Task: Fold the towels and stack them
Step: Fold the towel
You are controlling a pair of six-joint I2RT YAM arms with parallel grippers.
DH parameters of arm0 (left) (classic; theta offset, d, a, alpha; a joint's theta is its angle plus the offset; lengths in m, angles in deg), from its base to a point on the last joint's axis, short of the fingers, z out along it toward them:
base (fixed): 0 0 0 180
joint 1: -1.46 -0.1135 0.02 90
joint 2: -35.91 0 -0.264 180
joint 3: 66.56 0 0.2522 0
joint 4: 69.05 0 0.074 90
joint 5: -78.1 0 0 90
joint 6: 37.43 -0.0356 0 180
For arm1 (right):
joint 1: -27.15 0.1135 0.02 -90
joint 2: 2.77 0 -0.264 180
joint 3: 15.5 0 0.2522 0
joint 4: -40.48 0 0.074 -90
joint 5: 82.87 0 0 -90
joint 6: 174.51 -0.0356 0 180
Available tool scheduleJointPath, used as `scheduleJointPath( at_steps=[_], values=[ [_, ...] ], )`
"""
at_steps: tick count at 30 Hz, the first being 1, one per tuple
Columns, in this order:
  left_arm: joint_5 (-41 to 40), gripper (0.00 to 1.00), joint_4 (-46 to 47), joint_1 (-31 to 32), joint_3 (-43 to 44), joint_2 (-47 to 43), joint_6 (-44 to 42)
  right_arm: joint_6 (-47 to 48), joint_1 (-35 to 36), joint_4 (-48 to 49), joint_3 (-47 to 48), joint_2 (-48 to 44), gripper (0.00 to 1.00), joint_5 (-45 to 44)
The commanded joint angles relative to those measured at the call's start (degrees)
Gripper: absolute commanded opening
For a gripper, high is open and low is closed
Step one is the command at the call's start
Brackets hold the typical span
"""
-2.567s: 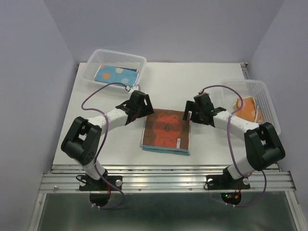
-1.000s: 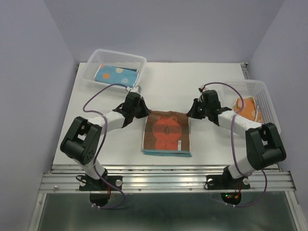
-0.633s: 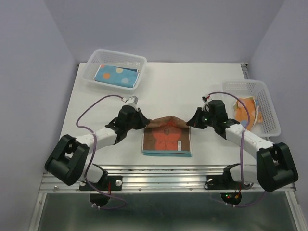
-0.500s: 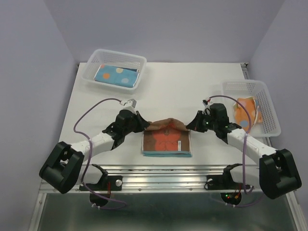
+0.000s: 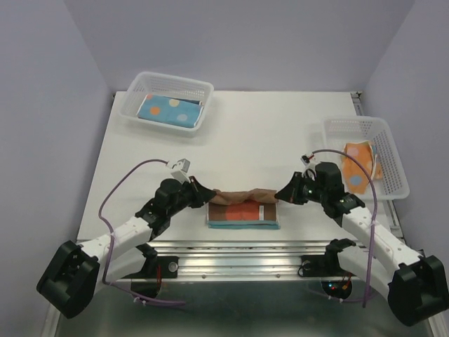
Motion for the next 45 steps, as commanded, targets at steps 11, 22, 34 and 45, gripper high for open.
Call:
scheduleJointPath(
  at_steps=[11,22,34,45],
  values=[
    [5.5,0.0,-0.2,0.5,-7.9,-9.5,4.5,-1.8,0.6,1.2,-7.2,-4.3,0.03,3.9],
    [9.2,0.81,-4.1,0.5,-10.2,-11.5,7.1,-3.0,0.6,4.4,-10.9,-4.1,0.48,6.7],
    [-2.3,0.99,-23.2,0.7,-5.3,-23.4,7.0,-2.2,0.5,0.0,-7.5,-10.8,1.0,3.9],
    [-5.0,0.93,-20.2,2.6,0.9,-0.7,3.1,-1.3,0.6,1.3,-6.4,-8.0,1.0,2.6]
  ],
)
